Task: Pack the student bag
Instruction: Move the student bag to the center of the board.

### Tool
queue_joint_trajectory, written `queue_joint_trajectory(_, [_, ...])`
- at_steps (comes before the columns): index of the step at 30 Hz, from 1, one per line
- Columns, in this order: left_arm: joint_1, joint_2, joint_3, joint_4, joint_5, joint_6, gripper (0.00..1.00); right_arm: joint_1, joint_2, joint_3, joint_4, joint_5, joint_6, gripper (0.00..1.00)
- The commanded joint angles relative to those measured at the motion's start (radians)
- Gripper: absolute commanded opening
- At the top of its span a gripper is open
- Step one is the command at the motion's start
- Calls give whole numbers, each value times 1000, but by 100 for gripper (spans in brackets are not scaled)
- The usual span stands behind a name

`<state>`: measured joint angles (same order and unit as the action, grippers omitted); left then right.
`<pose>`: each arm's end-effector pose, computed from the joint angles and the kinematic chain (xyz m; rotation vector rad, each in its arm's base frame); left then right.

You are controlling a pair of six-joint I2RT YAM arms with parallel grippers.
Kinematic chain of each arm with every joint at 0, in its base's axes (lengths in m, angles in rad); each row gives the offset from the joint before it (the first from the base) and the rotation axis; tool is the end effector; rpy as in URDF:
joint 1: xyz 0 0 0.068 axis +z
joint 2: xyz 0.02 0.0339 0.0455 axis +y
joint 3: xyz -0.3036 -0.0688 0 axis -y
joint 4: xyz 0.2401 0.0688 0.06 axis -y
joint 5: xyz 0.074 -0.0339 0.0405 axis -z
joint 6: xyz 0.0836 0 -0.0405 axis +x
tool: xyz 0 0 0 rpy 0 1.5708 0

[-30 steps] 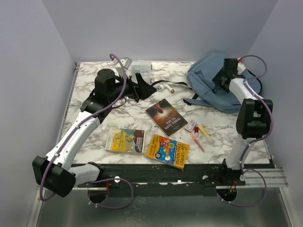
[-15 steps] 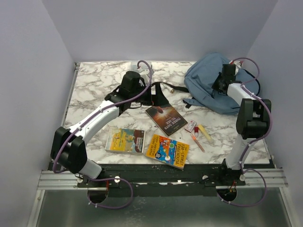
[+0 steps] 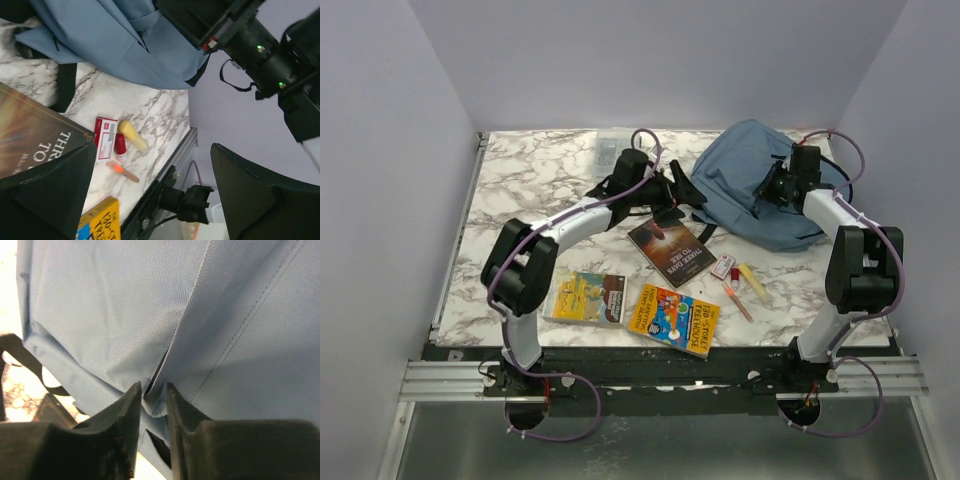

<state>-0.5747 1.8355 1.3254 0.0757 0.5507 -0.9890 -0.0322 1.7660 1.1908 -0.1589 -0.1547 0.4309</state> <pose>0.3707 -0.2922 0.2805 -0.0659 2.2956 -1.4698 0.4295 -0.0009 0.2262 0.4552 2.2794 0.3810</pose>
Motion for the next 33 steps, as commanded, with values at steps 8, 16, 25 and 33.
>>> queue_joint_trajectory(8, [-62,126,80,97,15,-168,99,-3,-7,241,-110,233,-89,52])
queue_joint_trajectory(16, [-62,57,60,-4,57,-22,97,-8,180,474,-75,197,-348,52])
queue_joint_trajectory(25, [-61,148,272,-284,58,128,98,19,215,464,-42,143,-737,51])
queue_joint_trajectory(33, [-63,194,299,-247,85,47,98,26,208,349,80,241,-932,52])
